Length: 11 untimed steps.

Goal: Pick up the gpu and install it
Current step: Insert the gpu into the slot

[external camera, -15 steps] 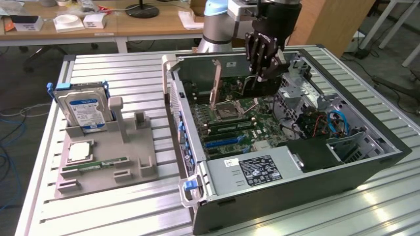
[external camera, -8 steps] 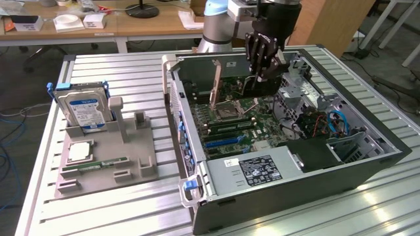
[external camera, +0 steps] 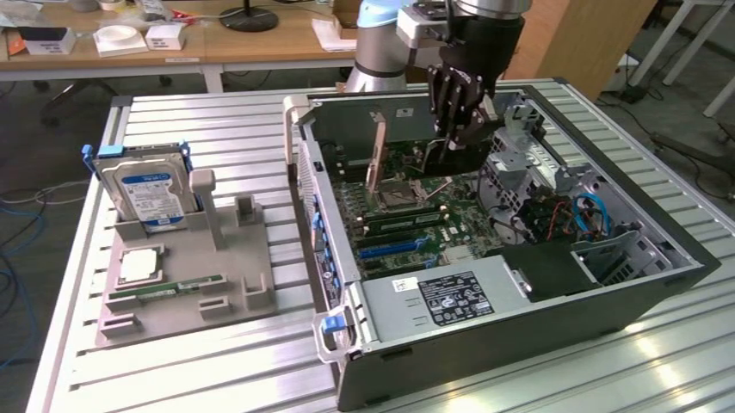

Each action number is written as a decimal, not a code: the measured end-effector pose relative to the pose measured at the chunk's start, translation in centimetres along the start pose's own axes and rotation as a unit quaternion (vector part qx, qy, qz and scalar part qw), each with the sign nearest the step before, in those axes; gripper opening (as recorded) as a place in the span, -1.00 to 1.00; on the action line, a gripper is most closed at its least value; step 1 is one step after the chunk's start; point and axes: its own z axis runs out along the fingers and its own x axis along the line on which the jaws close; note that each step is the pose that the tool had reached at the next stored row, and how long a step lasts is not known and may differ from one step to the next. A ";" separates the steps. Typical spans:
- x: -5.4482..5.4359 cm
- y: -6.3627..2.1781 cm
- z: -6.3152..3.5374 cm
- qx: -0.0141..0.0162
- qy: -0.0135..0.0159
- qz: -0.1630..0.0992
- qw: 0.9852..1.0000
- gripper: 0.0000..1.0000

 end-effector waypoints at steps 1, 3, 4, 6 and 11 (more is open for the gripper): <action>0.0 0.07 0.02 0.000 0.000 0.000 1.000 -0.48; 0.0 0.44 0.08 0.000 0.000 0.000 1.000 -0.48; 0.0 0.64 0.11 0.000 0.000 0.000 1.000 -0.48; 0.0 0.99 0.18 0.000 0.000 0.000 1.000 -0.48; 0.0 1.10 0.54 0.000 0.000 0.000 1.000 -0.48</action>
